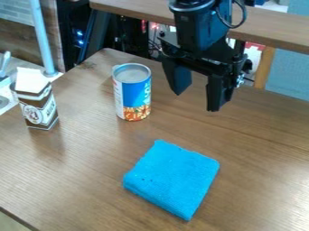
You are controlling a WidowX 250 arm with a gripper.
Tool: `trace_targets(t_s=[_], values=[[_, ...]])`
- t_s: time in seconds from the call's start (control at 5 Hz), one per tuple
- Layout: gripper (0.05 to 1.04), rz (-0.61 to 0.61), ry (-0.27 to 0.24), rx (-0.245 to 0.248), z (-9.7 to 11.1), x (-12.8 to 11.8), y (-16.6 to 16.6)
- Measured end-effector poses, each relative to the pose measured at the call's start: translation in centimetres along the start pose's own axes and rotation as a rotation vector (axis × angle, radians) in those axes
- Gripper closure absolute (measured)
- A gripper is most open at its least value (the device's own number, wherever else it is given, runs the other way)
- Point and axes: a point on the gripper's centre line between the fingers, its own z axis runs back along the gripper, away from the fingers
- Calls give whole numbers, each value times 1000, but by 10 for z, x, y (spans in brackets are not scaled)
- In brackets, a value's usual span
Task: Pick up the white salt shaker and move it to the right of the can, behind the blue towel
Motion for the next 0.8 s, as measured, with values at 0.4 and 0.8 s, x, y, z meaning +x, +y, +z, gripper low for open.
trace_targets(t_s=[0.4,0.8], values=[[82,-49,89,-17,-36,-2,-26],[82,-127,93,-22,-61,17,-90]])
